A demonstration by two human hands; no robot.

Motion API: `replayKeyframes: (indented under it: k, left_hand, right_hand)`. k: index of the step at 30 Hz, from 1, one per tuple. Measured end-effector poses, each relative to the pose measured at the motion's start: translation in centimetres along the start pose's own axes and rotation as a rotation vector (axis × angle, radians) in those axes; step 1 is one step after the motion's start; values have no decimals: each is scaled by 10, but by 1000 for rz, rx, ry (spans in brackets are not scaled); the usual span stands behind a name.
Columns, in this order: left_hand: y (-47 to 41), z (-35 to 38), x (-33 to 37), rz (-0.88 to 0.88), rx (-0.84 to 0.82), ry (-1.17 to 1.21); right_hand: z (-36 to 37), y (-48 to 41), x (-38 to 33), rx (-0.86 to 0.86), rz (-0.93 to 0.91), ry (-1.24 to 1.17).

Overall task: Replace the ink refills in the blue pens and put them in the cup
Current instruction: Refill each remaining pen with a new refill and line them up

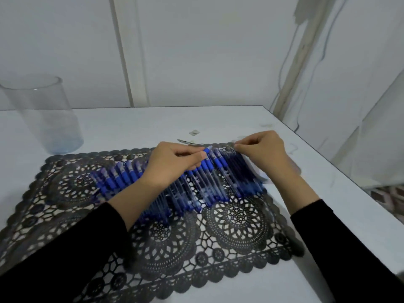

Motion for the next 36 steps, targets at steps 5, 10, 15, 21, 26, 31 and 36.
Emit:
replayKeyframes:
  k: [5,10,15,21,26,31,36]
  left_hand:
    - [-14,20,1,-23,-26,-26]
    - [-21,27,0,-25,-40,-67]
    - [-22,32,-2,-14,-66,-86]
    - [-28,40,-1,-5,-81,-78]
    - [-33,47,-2,5,-85,-78]
    - [-37,49,-6,10,-98,-104]
    - [-39,48,-8,11,-95,-97]
  right_hand:
    - [14,0,2,-74,-51,302]
    - [27,-2,7,-109,-100,466]
    - [22,-1,7,-111,-101,387]
    - [-25,-16,34,39,-26,245]
    - [-36,-30,70,15,-12,438]
    - [-30,-37,79,-71,-43,592]
    - [-25,-40,81,-90,-78,627]
Point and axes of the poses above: each hand's wrist, its own y-axis away from the middle knuckle, its own z-axis out of the palm, x = y × z, the point moved 4 cm from there along -y, towards the middle knuckle, and after that the axes turned 5 degrees about -z, right-handed, at the moved point
